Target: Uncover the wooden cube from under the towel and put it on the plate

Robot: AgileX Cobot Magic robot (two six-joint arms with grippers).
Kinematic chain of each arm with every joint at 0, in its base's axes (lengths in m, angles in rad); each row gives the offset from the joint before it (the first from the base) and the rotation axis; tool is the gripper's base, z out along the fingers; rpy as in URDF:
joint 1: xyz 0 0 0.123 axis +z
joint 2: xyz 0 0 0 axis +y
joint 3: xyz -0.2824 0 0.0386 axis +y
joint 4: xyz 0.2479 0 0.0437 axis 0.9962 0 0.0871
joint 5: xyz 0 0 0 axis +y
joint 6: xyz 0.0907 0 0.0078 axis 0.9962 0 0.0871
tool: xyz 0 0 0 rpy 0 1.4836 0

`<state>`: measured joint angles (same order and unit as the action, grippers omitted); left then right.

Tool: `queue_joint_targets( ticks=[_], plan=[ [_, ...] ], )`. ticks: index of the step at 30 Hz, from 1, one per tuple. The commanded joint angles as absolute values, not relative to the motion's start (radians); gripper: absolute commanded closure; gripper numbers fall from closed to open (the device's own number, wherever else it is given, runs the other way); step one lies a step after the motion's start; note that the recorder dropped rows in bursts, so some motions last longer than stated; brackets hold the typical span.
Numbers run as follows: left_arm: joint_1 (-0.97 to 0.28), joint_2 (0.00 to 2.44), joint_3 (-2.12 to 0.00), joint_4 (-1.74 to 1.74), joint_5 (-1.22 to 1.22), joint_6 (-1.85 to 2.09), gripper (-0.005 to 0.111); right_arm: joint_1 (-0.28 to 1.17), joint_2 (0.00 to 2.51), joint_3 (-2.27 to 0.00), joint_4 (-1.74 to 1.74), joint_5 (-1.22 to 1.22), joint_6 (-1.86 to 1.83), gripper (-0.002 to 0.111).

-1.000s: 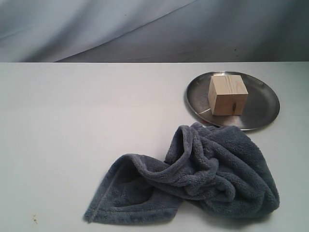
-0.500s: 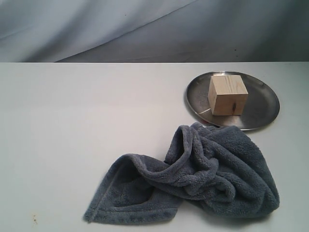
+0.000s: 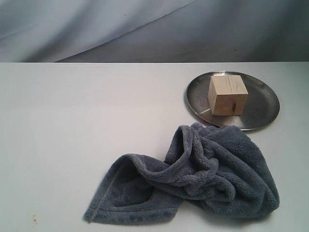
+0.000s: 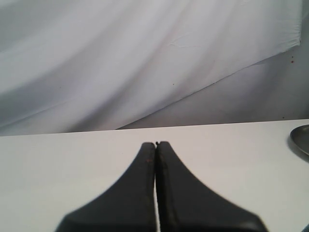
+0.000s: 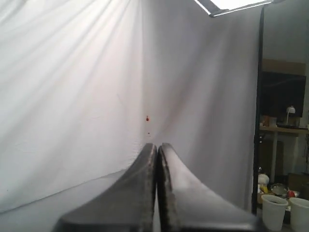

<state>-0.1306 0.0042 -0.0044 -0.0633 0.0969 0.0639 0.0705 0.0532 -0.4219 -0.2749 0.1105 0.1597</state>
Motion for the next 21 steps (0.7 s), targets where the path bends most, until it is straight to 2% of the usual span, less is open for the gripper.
queue_joint_targets(
  ticks=[1,9,14,18,21],
  plan=[
    [-0.128,0.000,0.000,-0.066,0.086,0.061,0.107,0.069,0.000,-0.369,-0.265,0.136,0.157,0.108],
    [-0.128,0.000,0.000,-0.066,0.084,0.061,0.107,0.070,0.000,-0.354,-0.294,0.244,0.157,0.108],
    [-0.128,0.000,0.000,-0.066,0.084,0.061,0.107,0.070,0.000,-0.257,-0.282,0.268,0.292,0.108],
    [-0.128,0.000,0.000,-0.066,0.084,0.061,0.107,0.070,0.000,-0.162,-0.250,0.058,0.434,0.108],
    [-0.128,0.000,0.000,-0.066,0.084,0.061,0.107,0.070,0.000,-0.092,-0.261,-0.101,0.398,0.108]
  ],
)
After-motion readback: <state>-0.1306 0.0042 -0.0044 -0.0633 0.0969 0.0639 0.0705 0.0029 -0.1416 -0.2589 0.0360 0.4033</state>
